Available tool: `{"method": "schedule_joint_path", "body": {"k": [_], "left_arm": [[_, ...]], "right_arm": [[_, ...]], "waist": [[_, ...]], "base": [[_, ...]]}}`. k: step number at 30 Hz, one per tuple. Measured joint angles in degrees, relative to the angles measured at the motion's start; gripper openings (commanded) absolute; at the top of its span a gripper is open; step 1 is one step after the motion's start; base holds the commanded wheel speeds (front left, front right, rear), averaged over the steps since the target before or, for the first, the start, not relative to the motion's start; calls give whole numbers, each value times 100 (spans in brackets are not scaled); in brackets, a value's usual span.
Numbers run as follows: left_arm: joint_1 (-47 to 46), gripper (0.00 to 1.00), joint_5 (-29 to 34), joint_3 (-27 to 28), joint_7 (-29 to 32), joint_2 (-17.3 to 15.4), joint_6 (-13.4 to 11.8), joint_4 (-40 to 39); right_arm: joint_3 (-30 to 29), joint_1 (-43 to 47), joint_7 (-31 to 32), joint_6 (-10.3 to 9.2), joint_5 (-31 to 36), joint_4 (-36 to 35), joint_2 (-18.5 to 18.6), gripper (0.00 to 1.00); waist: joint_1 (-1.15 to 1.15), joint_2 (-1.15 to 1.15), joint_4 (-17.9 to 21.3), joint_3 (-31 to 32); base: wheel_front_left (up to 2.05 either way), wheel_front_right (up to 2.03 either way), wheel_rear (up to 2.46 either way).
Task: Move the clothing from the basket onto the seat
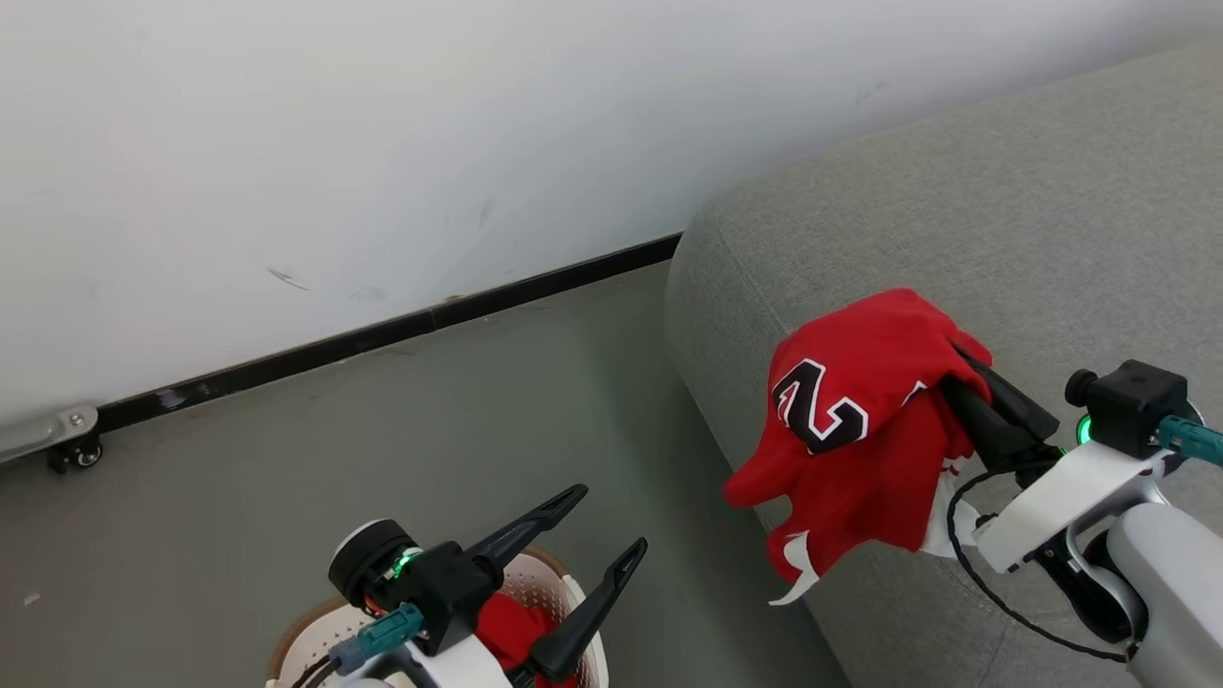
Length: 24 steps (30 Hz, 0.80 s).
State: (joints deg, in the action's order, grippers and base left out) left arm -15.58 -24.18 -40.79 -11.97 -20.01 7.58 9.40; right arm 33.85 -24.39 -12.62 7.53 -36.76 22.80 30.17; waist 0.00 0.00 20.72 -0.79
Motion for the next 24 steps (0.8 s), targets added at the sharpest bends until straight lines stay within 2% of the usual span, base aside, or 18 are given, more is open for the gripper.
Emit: {"method": "schedule_joint_path", "body": {"k": [6, 24], "left_arm": [[-4, 100, -1, 73, -16, -54, 0, -10], [-136, 100, 4, 283, -15, -333, -60, -227]], "right_arm": [[-241, -36, -1, 0, -1, -7, 30, 0], [-1222, -724, 10, 0, -219, 536, 546, 0]], "waist": [[0, 0, 121, -102], [0, 0, 258, -546]], "base": [[0, 0, 0], [0, 0, 0]]}}
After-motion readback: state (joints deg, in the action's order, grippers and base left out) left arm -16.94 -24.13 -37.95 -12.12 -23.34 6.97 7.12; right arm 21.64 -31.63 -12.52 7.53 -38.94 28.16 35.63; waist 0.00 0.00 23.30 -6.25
